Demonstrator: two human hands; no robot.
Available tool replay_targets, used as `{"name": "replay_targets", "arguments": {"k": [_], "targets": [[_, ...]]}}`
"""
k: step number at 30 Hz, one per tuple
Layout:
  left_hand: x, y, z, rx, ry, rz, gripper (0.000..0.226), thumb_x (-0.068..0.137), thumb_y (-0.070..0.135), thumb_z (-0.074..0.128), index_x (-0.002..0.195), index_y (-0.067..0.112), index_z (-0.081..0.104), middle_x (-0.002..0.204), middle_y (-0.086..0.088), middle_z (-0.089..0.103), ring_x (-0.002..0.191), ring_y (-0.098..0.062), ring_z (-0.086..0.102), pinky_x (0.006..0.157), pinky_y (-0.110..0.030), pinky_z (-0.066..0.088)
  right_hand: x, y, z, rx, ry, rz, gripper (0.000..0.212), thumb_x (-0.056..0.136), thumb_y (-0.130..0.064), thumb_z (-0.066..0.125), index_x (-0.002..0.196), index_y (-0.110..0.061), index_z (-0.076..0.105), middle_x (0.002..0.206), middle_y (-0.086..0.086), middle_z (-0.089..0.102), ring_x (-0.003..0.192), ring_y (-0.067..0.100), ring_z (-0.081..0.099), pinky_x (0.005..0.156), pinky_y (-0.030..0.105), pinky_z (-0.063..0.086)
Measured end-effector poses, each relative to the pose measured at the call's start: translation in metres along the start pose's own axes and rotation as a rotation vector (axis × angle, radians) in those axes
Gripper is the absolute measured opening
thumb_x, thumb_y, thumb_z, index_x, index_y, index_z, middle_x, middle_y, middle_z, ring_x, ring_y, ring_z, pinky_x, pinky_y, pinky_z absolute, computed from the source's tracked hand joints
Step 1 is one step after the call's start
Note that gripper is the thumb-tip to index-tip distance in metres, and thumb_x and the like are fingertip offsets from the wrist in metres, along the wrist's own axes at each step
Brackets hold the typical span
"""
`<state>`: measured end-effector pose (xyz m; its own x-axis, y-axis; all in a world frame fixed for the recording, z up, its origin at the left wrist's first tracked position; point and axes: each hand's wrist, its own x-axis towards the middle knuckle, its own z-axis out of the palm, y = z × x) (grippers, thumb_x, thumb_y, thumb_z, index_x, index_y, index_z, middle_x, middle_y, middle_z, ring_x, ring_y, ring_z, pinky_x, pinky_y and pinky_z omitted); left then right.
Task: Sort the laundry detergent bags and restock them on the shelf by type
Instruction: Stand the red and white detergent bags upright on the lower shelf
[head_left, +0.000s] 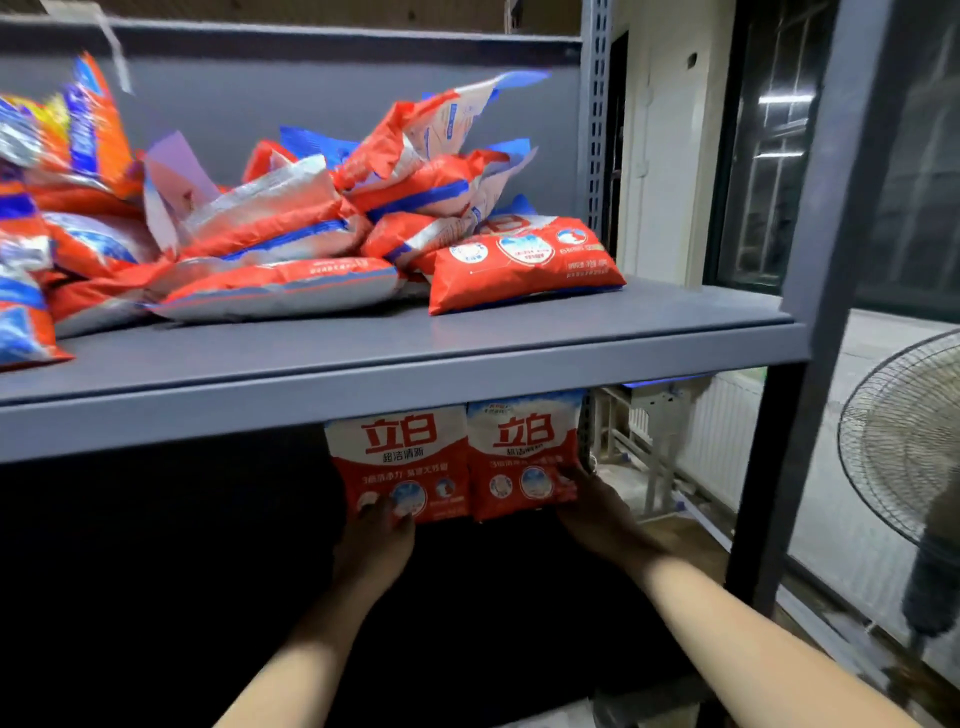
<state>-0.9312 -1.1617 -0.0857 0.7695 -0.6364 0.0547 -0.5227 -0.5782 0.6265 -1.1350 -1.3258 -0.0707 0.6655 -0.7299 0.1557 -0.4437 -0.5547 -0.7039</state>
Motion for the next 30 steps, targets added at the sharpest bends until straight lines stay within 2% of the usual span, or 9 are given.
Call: {"name": "replay_targets", "arguments": {"k": [5, 8, 10, 12, 14, 18, 21, 26, 30], "targets": [[-0.075, 0.041, -0.055, 0.133, -0.056, 0.138, 0.036, 0.097, 0.043, 0.041, 0.128, 0.028, 0.049, 0.129, 0.002, 0.055, 0.115, -0.021, 0.054, 0.1, -0.036, 0.043, -0.052, -0.047, -0.027, -0.325, -0.11, 0.116, 0.049, 0.094, -0.045, 0.043, 0.142, -0.04, 0.033, 0.15, 0.0, 0.037, 0.126, 0.025, 0.049, 0.099, 0.035, 0.041], [-0.119, 0.06, -0.087, 0.149, -0.008, 0.211, 0.035, 0.092, 0.046, 0.045, 0.119, 0.028, 0.058, 0.123, 0.001, 0.061, 0.112, -0.022, 0.057, 0.095, -0.031, 0.046, -0.091, -0.082, -0.047, -0.465, -0.142, 0.11, 0.032, 0.092, -0.038, 0.045, 0.116, -0.019, 0.055, 0.118, 0.008, 0.059, 0.105, 0.027, 0.058, 0.081, 0.032, 0.048], [-0.146, 0.071, -0.107, 0.132, 0.067, 0.29, 0.032, 0.088, 0.048, 0.045, 0.099, 0.025, 0.064, 0.101, 0.006, 0.067, 0.096, -0.018, 0.062, 0.085, -0.033, 0.05, -0.116, -0.106, -0.063, -0.464, -0.06, 0.047, 0.026, 0.092, -0.041, 0.047, 0.1, -0.018, 0.055, 0.1, 0.001, 0.061, 0.098, 0.024, 0.06, 0.07, 0.031, 0.043], [-0.167, 0.085, -0.127, 0.109, 0.17, 0.392, 0.03, 0.088, 0.05, 0.046, 0.089, 0.026, 0.065, 0.09, 0.011, 0.067, 0.089, -0.011, 0.062, 0.082, -0.033, 0.05, -0.135, -0.133, -0.079, -0.402, 0.032, -0.037, 0.03, 0.091, -0.049, 0.048, 0.104, -0.026, 0.06, 0.103, -0.007, 0.064, 0.1, 0.018, 0.061, 0.068, 0.029, 0.042], [-0.182, 0.1, -0.149, 0.074, 0.278, 0.461, 0.031, 0.087, 0.05, 0.048, 0.08, 0.024, 0.065, 0.078, 0.012, 0.066, 0.081, -0.009, 0.061, 0.075, -0.03, 0.049, -0.147, -0.158, -0.093, -0.326, 0.144, -0.1, 0.029, 0.088, -0.056, 0.05, 0.091, -0.032, 0.065, 0.093, -0.013, 0.068, 0.092, 0.013, 0.062, 0.067, 0.027, 0.043], [-0.183, 0.125, -0.186, -0.087, 0.495, 0.503, 0.041, 0.082, 0.05, 0.046, 0.063, 0.015, 0.056, 0.055, 0.005, 0.055, 0.065, -0.019, 0.058, 0.057, -0.031, 0.042, -0.15, -0.196, -0.116, -0.206, 0.403, -0.243, 0.036, 0.083, -0.052, 0.056, 0.066, -0.022, 0.065, 0.067, -0.006, 0.067, 0.074, 0.016, 0.063, 0.067, 0.031, 0.048], [-0.16, 0.143, -0.209, -0.174, 0.593, 0.542, 0.029, 0.087, 0.04, 0.055, 0.066, 0.022, 0.054, 0.057, 0.012, 0.051, 0.067, -0.019, 0.056, 0.06, -0.029, 0.037, -0.13, -0.215, -0.135, -0.084, 0.507, -0.302, 0.039, 0.086, -0.044, 0.056, 0.061, -0.015, 0.061, 0.058, -0.001, 0.063, 0.067, 0.021, 0.06, 0.063, 0.034, 0.047], [-0.091, 0.168, -0.228, -0.185, 0.585, 0.516, 0.023, 0.084, 0.041, 0.055, 0.097, 0.022, 0.061, 0.096, 0.004, 0.067, 0.091, -0.021, 0.061, 0.079, -0.039, 0.05, -0.053, -0.217, -0.159, -0.013, 0.503, -0.173, 0.018, 0.086, -0.036, 0.055, 0.092, -0.022, 0.065, 0.095, 0.001, 0.069, 0.095, 0.024, 0.061, 0.08, 0.034, 0.049], [-0.042, 0.188, -0.23, -0.127, 0.611, 0.519, 0.032, 0.082, 0.034, 0.054, 0.109, 0.019, 0.06, 0.111, -0.004, 0.064, 0.107, -0.027, 0.056, 0.088, -0.045, 0.047, 0.007, -0.213, -0.17, -0.094, 0.416, -0.014, 0.048, 0.087, -0.04, 0.054, 0.126, -0.012, 0.051, 0.125, 0.012, 0.058, 0.118, 0.031, 0.05, 0.092, 0.036, 0.043]]}}
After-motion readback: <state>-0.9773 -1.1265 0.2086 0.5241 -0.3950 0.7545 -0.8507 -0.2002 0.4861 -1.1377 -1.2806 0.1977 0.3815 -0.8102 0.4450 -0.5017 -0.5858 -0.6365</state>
